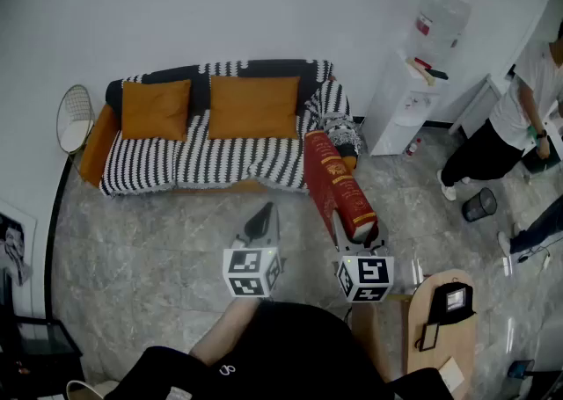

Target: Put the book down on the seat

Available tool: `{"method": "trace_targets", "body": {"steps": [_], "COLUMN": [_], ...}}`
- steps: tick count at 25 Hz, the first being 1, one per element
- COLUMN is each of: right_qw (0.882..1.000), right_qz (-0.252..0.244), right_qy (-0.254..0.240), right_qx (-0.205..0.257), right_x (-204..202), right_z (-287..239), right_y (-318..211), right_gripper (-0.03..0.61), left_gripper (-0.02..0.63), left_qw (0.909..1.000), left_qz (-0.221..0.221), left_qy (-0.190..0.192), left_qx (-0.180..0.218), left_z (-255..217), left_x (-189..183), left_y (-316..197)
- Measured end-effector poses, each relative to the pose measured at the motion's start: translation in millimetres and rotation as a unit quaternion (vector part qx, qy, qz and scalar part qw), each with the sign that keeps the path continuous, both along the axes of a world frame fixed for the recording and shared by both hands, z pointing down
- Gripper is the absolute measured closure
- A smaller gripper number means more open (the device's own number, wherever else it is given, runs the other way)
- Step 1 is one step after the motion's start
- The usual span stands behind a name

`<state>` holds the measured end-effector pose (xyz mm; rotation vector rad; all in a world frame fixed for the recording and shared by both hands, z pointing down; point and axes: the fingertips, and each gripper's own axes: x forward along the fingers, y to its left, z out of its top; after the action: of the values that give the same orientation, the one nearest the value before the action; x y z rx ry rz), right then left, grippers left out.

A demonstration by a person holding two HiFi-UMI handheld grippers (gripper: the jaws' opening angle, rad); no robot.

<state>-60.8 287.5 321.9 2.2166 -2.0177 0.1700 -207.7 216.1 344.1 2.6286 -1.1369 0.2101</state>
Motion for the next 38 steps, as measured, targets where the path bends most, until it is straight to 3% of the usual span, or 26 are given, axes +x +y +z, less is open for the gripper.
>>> {"method": "trace_targets", "body": {"steps": [25, 38], "right_qw": [1.0, 1.0], "right_qz": [-0.022, -0.021], "right_qy": [-0.018, -0.021], "right_qx": [-0.003, 0.008], "right_x": [1.1, 25.2], "right_z": [5.6, 3.7], "right_y": [-4.3, 16.5], "right_gripper": [0.354, 0.354], "left_gripper": [0.601, 0.601], "left_qw": [1.0, 1.0], "left_qz": [-0.006, 0.001], "left_qy": [0.0, -0.002], "left_qx": [-0.006, 0.001], "left_z": [5.7, 4.1], "left_x": [0.8, 28.4], "left_y": [6.5, 29.3]}}
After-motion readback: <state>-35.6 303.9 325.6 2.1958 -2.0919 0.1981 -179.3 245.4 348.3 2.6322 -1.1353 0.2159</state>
